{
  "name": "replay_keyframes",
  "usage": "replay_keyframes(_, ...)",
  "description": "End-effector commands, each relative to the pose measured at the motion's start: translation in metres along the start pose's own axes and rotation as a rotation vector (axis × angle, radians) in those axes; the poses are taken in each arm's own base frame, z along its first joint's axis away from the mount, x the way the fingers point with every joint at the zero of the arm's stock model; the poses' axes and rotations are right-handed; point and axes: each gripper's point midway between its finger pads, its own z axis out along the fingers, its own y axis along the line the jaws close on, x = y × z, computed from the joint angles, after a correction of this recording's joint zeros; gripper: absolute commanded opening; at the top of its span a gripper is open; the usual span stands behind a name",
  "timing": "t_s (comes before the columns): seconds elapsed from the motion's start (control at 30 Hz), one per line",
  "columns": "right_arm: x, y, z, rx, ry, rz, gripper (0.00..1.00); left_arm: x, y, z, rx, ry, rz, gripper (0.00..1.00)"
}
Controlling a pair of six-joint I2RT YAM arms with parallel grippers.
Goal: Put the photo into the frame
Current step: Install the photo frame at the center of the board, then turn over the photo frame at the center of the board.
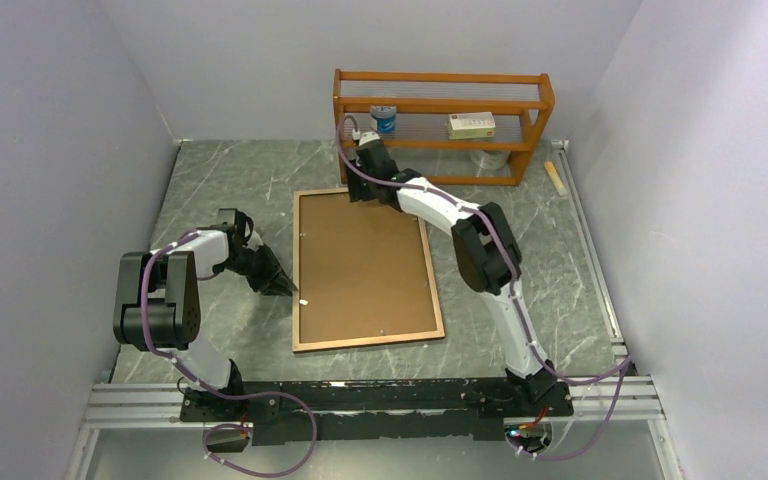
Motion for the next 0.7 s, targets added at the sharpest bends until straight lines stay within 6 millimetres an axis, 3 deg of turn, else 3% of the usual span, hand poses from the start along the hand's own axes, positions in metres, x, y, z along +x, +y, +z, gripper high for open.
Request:
replay_keyframes(0.0,-0.056,0.0,-0.063,0.017,-0.133,0.064,0.54,-0.001,0.004,-0.004,-0.039,-0.029,0.021,0.28)
replay_keyframes(0.1,-0.049,-0.009,-0.095,0.056,-0.116,0.093,0.54,-0.002,0.0,-0.008,-0.024,-0.05,0.032,0.31)
replay_keyframes(0.23,-0.022,-0.022,-0.128,0.115,-0.028,0.127,0.55,-0.009,-0.006,-0.02,-0.022,-0.109,0.07,0.37)
replay_keyframes(0.37,0.012,-0.013,-0.15,0.123,0.086,0.226,0.55,-0.022,-0.01,-0.041,-0.06,-0.211,0.119,0.43)
replay_keyframes(0.5,0.044,0.022,-0.153,0.108,0.158,0.246,0.55,-0.03,-0.008,-0.066,-0.111,-0.333,0.127,0.47)
replay_keyframes(0.6,0.06,0.07,-0.153,0.079,0.195,0.187,0.61,-0.03,-0.004,-0.083,-0.135,-0.423,0.106,0.65)
replay_keyframes(0.67,0.066,0.099,-0.152,0.064,0.202,0.133,0.64,-0.027,-0.002,-0.093,-0.137,-0.476,0.098,0.68)
